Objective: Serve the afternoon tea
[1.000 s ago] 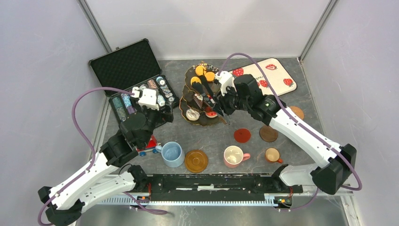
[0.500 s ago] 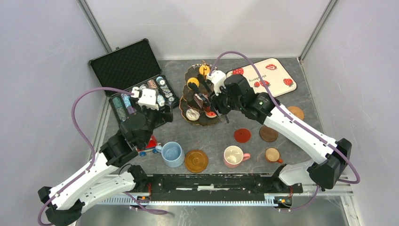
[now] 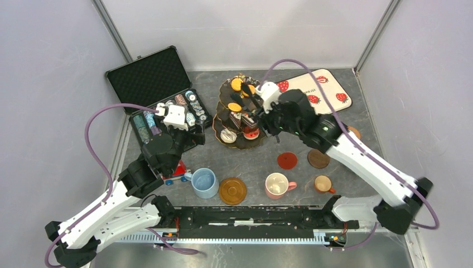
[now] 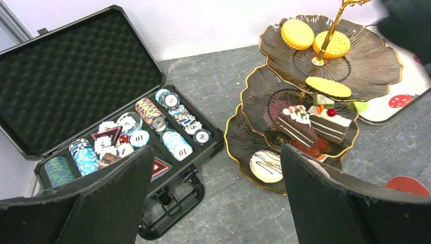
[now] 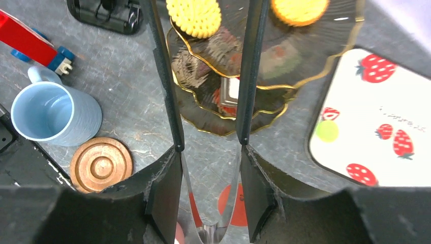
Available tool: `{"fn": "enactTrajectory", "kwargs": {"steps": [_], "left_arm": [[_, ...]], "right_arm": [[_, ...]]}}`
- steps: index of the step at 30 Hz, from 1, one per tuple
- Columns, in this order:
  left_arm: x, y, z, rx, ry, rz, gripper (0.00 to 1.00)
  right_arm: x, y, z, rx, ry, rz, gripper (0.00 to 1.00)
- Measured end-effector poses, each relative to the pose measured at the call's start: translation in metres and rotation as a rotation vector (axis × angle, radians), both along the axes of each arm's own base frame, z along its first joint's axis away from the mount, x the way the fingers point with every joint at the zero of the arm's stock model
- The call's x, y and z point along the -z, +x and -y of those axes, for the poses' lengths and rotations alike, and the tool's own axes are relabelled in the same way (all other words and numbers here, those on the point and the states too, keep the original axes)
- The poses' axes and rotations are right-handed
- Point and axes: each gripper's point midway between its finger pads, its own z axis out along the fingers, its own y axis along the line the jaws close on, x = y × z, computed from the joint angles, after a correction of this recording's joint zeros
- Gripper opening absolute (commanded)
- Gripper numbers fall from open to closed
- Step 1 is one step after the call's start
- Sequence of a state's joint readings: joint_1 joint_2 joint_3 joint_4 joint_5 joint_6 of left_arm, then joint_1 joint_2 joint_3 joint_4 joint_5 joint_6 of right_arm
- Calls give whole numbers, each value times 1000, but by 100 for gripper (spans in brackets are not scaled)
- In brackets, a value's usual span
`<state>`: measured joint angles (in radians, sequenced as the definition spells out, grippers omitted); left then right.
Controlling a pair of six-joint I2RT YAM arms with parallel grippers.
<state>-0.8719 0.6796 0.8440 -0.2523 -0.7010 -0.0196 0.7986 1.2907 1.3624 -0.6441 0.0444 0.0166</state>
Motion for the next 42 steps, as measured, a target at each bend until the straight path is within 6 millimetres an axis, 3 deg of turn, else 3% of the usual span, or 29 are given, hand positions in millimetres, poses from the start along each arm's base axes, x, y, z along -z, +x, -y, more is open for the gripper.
{"fn": "enactTrajectory", "kwargs": {"steps": [3,6,9,11,14,16,18,21,24,28,33,42], "left_arm": [[0,0,0,0,0,0,100],[0,0,0,0,0,0,99],[0,0,0,0,1,-1,99],[1,0,0,0,2,-1,100],[1,1,1,0,3,-3,99],[1,1,1,0,4,-3,100],[1,1,1,-1,4,-3,100],[1,1,0,-3,4,-3,100],[1,1,0,-4,4,-3,100],[1,1,0,-4,4,-3,100],[1,0,0,-4,3,-1,100],[0,0,0,-5,2,-1,100]], "right_arm": [[-33,-10,25,25,41,119,46],[-65,-23,66,114,86,265,47],[-80,-26,115,289,94,385,48],[-78,-20,140,411,59,419,48],[-53,0,165,571,-68,393,48],[-26,20,178,653,-171,331,49],[14,41,194,706,-272,228,50],[70,56,213,728,-381,54,53],[120,61,216,684,-424,-127,55],[165,60,208,607,-411,-304,55],[188,62,195,547,-359,-417,57],[189,84,183,522,-332,-439,55]]}}
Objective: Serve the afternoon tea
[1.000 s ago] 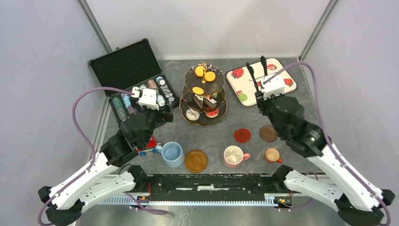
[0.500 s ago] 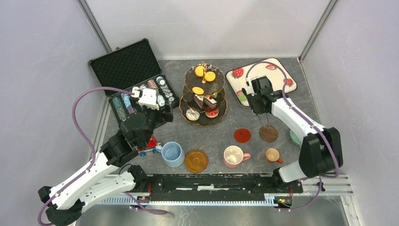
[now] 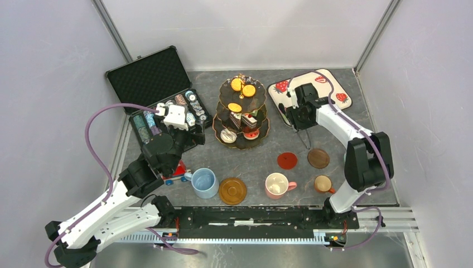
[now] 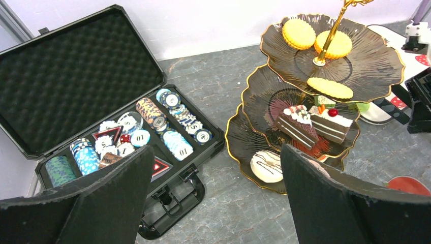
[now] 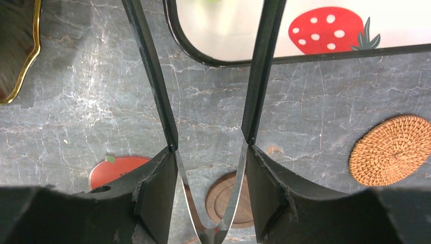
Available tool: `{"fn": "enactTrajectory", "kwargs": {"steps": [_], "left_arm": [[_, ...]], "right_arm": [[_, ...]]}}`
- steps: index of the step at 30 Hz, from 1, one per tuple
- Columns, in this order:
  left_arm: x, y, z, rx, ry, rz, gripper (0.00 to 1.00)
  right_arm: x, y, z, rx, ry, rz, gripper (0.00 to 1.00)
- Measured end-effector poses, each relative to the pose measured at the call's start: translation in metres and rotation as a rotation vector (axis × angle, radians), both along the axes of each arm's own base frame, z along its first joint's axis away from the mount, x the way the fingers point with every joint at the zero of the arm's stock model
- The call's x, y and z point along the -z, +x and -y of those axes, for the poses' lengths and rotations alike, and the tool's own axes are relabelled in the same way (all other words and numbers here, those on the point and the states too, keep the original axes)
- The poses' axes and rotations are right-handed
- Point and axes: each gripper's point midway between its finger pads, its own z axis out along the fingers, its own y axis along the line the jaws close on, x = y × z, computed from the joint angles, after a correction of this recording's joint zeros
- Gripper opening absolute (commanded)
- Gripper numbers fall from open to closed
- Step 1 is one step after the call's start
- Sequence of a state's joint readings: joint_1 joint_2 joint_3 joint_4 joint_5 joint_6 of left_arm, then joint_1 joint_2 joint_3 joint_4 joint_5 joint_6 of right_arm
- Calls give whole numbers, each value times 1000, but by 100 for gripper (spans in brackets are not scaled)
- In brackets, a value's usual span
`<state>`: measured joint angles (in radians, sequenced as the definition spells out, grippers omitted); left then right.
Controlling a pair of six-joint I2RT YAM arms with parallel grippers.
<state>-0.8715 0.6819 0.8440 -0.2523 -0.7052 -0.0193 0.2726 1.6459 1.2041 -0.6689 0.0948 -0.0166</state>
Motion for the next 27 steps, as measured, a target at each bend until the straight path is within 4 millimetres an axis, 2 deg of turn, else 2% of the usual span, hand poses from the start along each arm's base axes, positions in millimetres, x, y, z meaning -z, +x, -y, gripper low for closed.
{"fn": "enactTrajectory", "kwargs": {"steps": [7,21,27], "left_arm": [[0,0,0,0,1,0,100],[1,1,1,0,4,-3,100],[1,1,0,-1,3,-3,100]], "right_arm": [[7,9,1,-2,-32,-42,53],[32,3,12,-6,-101,-164,51],[35,5,18,7,-131,-183,53]]}}
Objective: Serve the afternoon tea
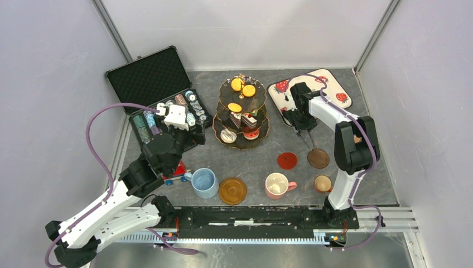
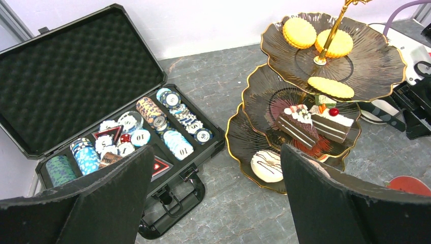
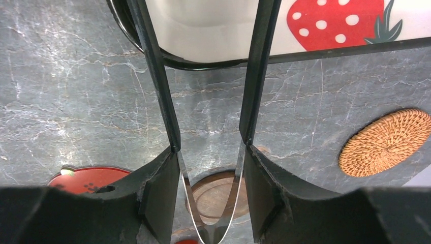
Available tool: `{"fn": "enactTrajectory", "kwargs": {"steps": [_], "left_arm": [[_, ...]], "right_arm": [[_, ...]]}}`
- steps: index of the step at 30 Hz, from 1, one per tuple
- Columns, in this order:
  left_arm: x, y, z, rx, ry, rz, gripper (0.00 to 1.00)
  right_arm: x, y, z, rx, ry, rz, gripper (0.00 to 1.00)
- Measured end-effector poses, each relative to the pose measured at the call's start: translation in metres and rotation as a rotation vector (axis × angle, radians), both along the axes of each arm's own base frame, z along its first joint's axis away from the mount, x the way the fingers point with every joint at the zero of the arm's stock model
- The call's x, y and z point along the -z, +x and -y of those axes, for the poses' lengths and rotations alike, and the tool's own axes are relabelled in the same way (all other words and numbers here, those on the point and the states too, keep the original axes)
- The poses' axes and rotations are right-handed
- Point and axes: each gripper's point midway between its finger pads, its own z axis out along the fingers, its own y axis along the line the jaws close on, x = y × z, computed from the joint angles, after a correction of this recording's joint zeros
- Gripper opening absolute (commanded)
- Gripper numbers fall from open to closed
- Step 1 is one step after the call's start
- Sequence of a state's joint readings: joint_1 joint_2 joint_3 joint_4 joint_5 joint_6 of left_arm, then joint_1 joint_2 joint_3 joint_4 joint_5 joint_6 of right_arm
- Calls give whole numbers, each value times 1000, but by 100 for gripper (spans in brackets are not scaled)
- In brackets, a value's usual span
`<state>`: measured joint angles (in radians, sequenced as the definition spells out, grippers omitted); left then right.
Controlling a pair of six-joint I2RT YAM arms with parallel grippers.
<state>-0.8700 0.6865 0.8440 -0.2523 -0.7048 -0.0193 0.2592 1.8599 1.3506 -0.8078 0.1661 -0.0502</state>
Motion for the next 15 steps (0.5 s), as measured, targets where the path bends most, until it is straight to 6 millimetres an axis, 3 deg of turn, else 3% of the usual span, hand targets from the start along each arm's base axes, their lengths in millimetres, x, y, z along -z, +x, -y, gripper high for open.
{"fn": "enactTrajectory", "kwargs": {"steps": [15], "left_arm": [[0,0,0,0,0,0,100]], "right_arm": [[12,12,3,5,-26,-59,47]]}}
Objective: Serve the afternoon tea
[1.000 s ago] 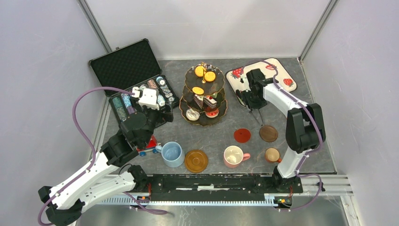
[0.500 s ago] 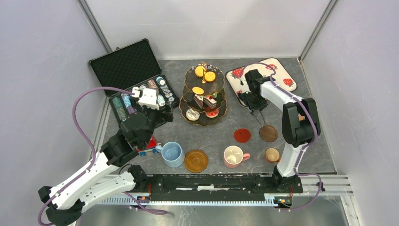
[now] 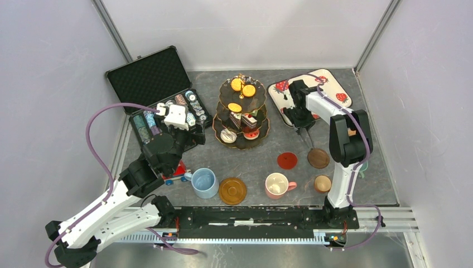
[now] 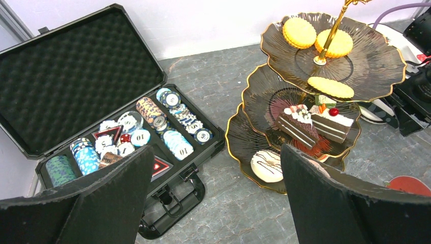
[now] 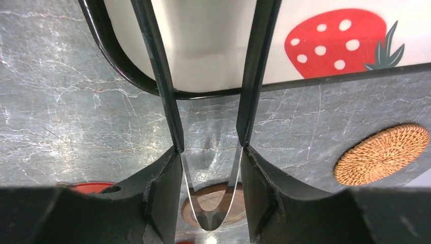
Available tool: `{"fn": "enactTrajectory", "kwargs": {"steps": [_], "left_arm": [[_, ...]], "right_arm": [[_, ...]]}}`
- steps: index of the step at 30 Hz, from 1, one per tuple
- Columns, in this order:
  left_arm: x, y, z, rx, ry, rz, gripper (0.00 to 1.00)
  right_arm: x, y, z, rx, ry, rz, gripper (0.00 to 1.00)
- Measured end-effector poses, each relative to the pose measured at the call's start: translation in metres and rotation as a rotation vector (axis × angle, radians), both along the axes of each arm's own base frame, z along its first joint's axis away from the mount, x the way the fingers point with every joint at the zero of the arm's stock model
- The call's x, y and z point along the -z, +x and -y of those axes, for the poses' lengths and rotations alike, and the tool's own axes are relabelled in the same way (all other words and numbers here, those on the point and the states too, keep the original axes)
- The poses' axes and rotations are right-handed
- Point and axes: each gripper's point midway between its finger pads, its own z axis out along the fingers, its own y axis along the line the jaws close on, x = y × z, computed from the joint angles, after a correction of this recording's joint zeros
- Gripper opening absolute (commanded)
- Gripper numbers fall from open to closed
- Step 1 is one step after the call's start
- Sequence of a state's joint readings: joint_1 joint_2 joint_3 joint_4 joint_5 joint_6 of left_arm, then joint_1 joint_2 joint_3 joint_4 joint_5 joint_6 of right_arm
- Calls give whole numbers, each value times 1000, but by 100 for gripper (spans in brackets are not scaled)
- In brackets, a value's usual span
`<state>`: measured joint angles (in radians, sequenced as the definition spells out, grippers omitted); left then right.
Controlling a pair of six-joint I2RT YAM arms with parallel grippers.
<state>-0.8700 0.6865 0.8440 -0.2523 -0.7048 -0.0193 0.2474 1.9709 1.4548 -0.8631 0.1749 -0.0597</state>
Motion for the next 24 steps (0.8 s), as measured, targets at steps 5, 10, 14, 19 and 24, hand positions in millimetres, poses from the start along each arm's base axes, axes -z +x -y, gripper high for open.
{"fn": "enactTrajectory", "kwargs": {"steps": [5,10,14,19,24], "left_arm": [[0,0,0,0,0,0,100],[0,0,0,0,0,0,100],[0,0,0,0,1,0,100],[1,0,0,0,2,-2,100],[1,0,0,0,2,-2,100]], "right_arm": [[-2,6,-2,-7,2,-3,35],[-3,8,-3,-6,4,0,27],[-6,11,-3,-6,8,19,20],[-23,5,2,3,18,99,12],[-42,3,13,50,69,197,12]]}}
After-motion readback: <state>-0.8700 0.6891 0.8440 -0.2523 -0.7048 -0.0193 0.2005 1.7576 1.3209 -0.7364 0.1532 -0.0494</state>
